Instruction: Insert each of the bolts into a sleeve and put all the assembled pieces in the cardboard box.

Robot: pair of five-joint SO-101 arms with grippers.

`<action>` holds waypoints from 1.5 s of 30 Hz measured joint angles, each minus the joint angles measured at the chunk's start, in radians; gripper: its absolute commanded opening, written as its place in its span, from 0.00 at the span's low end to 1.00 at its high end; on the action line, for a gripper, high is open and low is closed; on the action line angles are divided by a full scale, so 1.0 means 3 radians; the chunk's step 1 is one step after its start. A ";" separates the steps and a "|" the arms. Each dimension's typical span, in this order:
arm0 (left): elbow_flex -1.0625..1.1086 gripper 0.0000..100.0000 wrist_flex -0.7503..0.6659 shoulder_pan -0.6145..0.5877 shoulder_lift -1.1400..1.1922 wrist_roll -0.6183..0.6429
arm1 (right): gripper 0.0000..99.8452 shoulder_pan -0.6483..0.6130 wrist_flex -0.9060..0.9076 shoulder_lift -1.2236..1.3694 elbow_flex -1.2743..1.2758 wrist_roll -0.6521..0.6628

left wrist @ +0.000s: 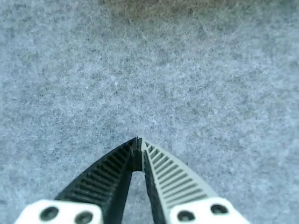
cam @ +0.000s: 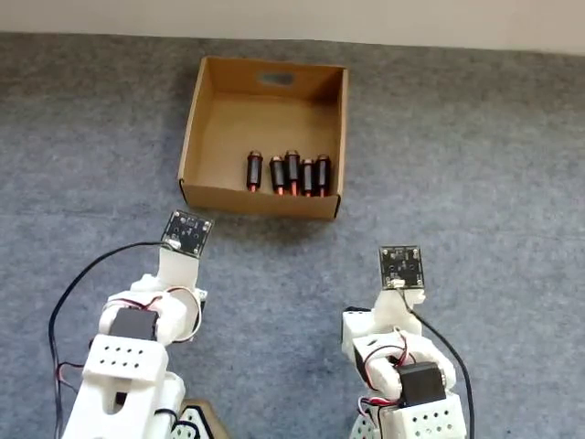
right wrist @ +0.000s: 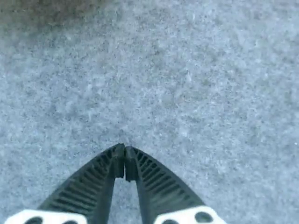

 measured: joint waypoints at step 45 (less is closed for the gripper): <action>0.0736 0.01 0.1340 0.0000 -0.2204 0.1115 | 0.01 0.0000 0.0000 0.0000 0.0000 0.0000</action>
